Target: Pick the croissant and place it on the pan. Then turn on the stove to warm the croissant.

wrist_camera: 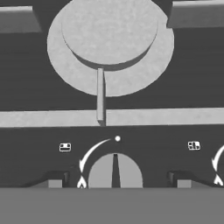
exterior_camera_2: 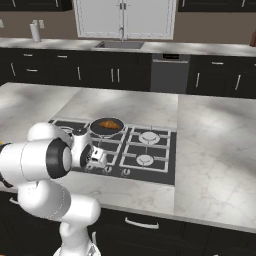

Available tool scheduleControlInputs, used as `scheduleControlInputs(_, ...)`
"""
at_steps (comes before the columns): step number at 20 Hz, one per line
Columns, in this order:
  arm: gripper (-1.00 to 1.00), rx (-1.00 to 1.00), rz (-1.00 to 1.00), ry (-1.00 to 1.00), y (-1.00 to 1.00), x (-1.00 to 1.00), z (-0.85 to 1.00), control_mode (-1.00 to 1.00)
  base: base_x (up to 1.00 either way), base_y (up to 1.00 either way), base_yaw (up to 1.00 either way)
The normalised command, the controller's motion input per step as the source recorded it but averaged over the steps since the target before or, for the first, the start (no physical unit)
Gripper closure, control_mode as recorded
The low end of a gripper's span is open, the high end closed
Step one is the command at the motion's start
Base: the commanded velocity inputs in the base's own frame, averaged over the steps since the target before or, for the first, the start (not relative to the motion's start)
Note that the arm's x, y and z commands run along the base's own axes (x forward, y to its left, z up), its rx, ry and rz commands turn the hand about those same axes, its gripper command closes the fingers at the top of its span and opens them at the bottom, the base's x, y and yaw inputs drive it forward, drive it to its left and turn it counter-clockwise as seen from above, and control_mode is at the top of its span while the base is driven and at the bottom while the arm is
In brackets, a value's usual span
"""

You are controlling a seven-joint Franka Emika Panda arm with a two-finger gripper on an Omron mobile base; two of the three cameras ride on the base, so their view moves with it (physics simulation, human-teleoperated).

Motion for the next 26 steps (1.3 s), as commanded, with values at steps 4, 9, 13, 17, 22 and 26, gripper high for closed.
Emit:
scheduleControlInputs(4,1.00,0.00,0.01,0.00,0.00,0.24,-0.16,-1.00,0.00,0.00,0.00)
scheduleControlInputs(9,1.00,-0.01,0.00,-0.01,0.00,-0.06,-0.21,-1.00,0.00,0.00,0.00)
scheduleControlInputs(13,1.00,-0.02,0.00,-0.03,0.00,-0.29,-0.26,-1.00,0.00,0.00,0.00)
scheduleControlInputs(17,1.00,0.00,0.00,-0.05,0.00,-0.23,-0.14,-1.00,0.00,0.00,0.00)
scheduleControlInputs(22,1.00,0.00,0.10,-0.09,-0.03,-0.20,-0.12,-1.00,0.00,0.00,0.00)
scheduleControlInputs(26,1.00,0.01,0.23,-0.10,-0.01,-0.11,-0.15,-1.00,0.00,0.00,0.00)
